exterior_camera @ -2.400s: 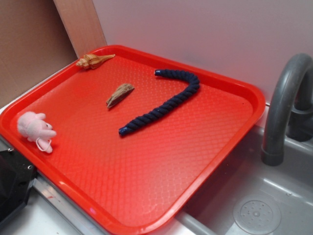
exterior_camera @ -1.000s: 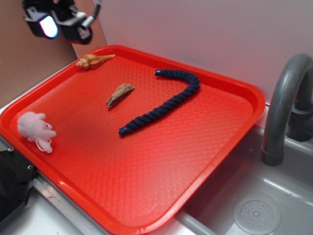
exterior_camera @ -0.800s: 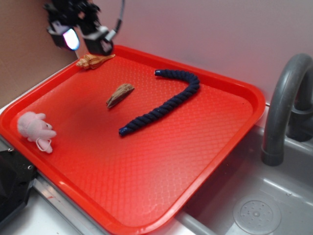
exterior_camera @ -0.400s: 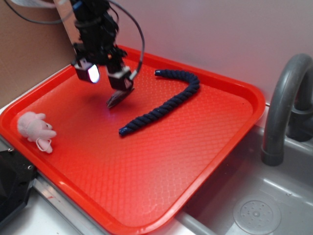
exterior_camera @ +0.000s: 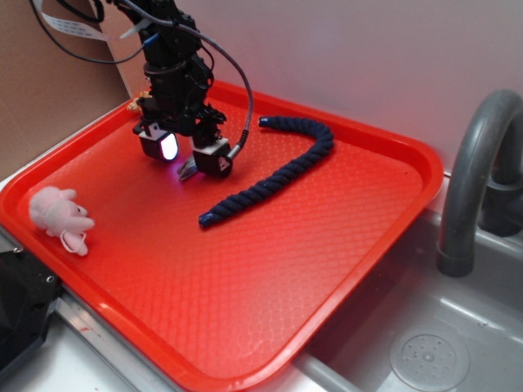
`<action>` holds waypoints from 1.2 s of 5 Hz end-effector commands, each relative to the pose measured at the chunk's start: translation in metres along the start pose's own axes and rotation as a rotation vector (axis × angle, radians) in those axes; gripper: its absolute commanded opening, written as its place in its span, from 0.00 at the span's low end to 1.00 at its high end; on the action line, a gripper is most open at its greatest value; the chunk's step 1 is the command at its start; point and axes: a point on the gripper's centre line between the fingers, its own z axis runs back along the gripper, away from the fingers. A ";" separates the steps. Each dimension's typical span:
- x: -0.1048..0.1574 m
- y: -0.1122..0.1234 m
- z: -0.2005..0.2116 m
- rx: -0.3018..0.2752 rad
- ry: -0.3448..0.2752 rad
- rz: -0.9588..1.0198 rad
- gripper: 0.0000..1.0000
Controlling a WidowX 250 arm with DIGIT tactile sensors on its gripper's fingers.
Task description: Grab the wood chip.
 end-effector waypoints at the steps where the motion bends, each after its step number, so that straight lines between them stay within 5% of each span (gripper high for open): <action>1: -0.001 -0.014 -0.006 0.018 -0.014 -0.062 0.00; 3: -0.008 -0.010 -0.001 0.067 0.015 -0.059 0.00; 4: -0.004 -0.007 0.049 0.000 -0.025 -0.006 0.00; 5: 0.044 0.002 0.102 0.024 -0.036 0.060 0.00; 6: 0.013 -0.014 0.155 0.022 -0.106 0.081 0.00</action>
